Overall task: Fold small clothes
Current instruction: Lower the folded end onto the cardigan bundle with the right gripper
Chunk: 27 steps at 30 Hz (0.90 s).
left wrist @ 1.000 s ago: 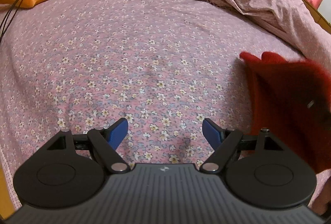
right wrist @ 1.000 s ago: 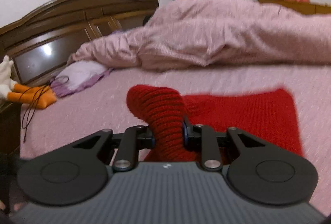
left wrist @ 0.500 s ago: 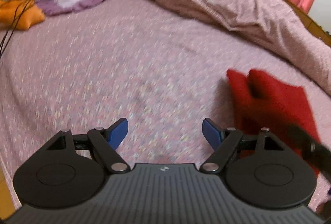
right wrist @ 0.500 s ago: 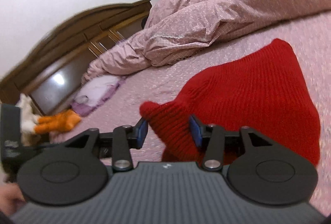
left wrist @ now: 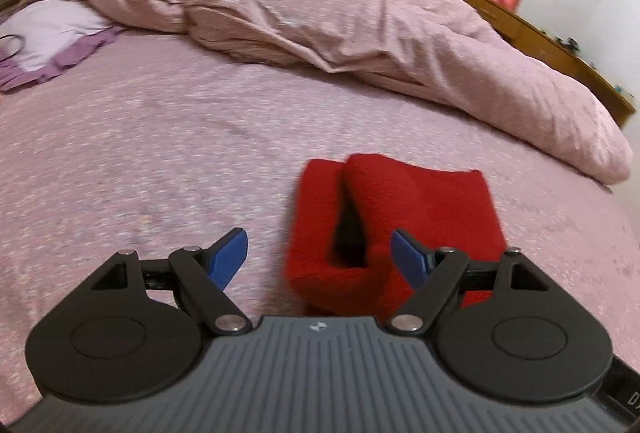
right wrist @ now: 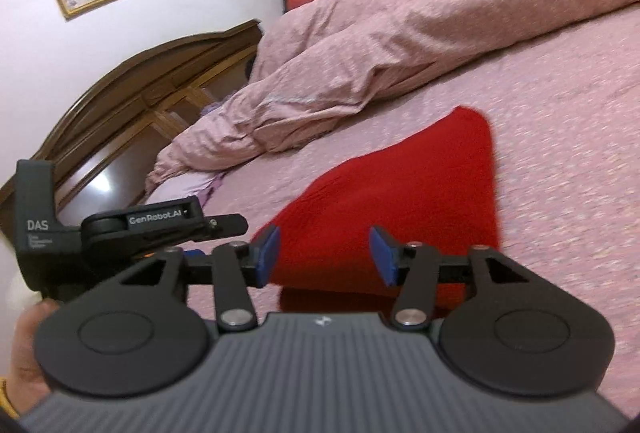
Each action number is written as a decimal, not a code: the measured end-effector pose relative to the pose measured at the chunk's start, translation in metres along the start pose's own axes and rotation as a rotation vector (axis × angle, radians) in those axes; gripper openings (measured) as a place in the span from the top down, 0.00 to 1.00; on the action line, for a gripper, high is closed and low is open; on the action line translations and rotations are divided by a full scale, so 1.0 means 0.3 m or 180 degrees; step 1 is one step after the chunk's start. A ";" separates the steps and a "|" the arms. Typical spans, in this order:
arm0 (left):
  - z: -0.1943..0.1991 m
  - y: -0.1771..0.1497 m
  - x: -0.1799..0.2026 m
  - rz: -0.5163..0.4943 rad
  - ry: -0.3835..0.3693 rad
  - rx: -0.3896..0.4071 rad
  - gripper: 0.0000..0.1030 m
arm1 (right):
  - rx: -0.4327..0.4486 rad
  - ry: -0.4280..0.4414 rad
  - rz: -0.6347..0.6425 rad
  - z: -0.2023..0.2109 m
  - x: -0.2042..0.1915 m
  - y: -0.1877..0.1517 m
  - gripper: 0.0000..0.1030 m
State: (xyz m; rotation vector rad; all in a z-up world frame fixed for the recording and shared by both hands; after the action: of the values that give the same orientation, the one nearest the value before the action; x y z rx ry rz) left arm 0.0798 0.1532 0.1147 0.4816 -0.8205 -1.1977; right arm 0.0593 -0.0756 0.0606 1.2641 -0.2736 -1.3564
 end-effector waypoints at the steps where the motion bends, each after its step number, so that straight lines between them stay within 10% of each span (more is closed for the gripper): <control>1: -0.016 0.004 0.015 -0.0020 -0.0047 -0.0006 0.20 | 0.0045 -0.0049 -0.0011 0.012 0.013 0.004 0.44; 13: -0.291 0.019 0.104 -0.0293 -0.0035 -0.0190 0.23 | 0.0082 -0.0319 -0.0301 0.009 0.153 -0.015 0.43; 19: -0.286 -0.003 0.057 -0.0085 -0.0398 -0.0117 0.71 | 0.0087 -0.0338 -0.0402 -0.007 0.174 -0.026 0.43; 27: -0.165 -0.008 -0.085 0.0271 -0.0439 0.0127 0.75 | 0.0096 -0.0309 -0.0316 -0.027 0.149 -0.033 0.43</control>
State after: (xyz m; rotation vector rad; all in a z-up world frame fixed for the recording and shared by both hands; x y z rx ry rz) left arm 0.1131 0.1723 0.0740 0.3957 -0.9751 -1.1467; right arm 0.0731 -0.1054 0.0279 1.2524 -0.3032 -1.5061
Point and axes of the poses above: each gripper's, at about its wrist camera, not at the fingertips, and z roughly against the way its jaws point, x to its right, y to its top, the point moved 1 cm from there along -z, roughly the way its jaws point, and after that the axes turned 4 degrees about -y, right-handed, at the moved point
